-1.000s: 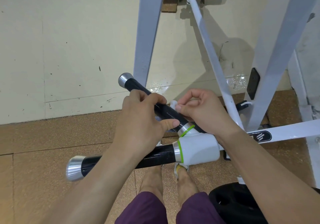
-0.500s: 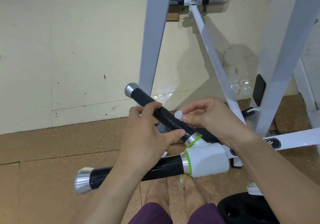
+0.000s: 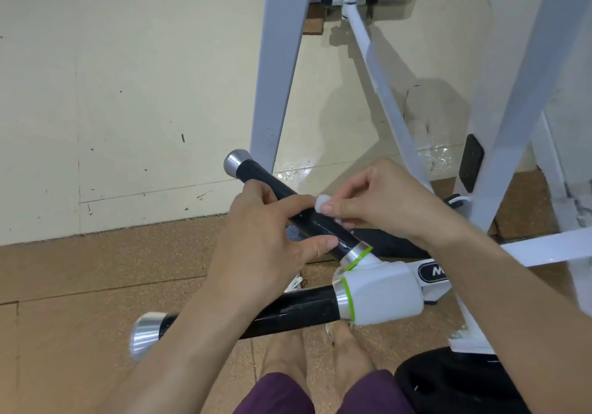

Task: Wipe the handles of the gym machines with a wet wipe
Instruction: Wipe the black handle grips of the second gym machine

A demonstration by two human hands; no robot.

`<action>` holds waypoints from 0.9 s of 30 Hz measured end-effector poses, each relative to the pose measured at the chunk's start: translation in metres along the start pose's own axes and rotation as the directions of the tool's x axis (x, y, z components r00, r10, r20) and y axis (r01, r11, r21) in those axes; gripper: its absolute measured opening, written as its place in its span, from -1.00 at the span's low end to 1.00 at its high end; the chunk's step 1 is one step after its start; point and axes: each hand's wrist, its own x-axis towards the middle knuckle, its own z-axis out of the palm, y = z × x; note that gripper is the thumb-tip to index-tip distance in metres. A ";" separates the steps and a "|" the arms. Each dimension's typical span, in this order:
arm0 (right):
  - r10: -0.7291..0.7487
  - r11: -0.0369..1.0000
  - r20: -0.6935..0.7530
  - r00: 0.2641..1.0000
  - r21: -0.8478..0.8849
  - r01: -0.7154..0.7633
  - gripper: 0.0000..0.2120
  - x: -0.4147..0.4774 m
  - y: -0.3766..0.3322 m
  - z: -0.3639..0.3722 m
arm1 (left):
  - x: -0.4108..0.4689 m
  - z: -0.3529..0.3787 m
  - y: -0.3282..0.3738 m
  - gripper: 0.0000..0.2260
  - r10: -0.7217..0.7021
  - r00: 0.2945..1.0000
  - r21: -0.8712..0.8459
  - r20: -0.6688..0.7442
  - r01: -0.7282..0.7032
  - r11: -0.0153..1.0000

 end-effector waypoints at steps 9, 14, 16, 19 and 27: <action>0.041 0.997 -0.038 0.998 0.070 -0.039 -0.89 0.005 -0.010 0.013 | 0.005 -0.009 -0.017 -0.52 -0.136 0.990 -0.133 0.024 0.138 0.982; 0.041 0.998 -0.039 0.998 0.057 -0.038 -0.91 0.011 -0.010 0.018 | 0.010 -0.007 -0.011 -0.54 -0.161 0.987 -0.042 0.015 0.161 0.986; 0.087 0.994 0.068 0.994 0.063 -0.091 -0.88 0.002 -0.007 0.007 | 0.012 -0.008 -0.013 -0.50 -0.153 0.988 0.020 -0.010 0.153 0.988; 0.060 0.998 0.050 0.997 0.030 -0.061 -0.85 0.005 -0.010 0.013 | 0.016 -0.009 -0.017 -0.41 -0.170 0.985 0.050 -0.044 0.172 0.984; 0.012 1.000 0.064 0.998 -0.028 -0.010 -0.85 0.009 -0.011 0.013 | 0.017 -0.012 -0.020 -0.38 -0.082 0.996 0.179 -0.023 0.085 0.980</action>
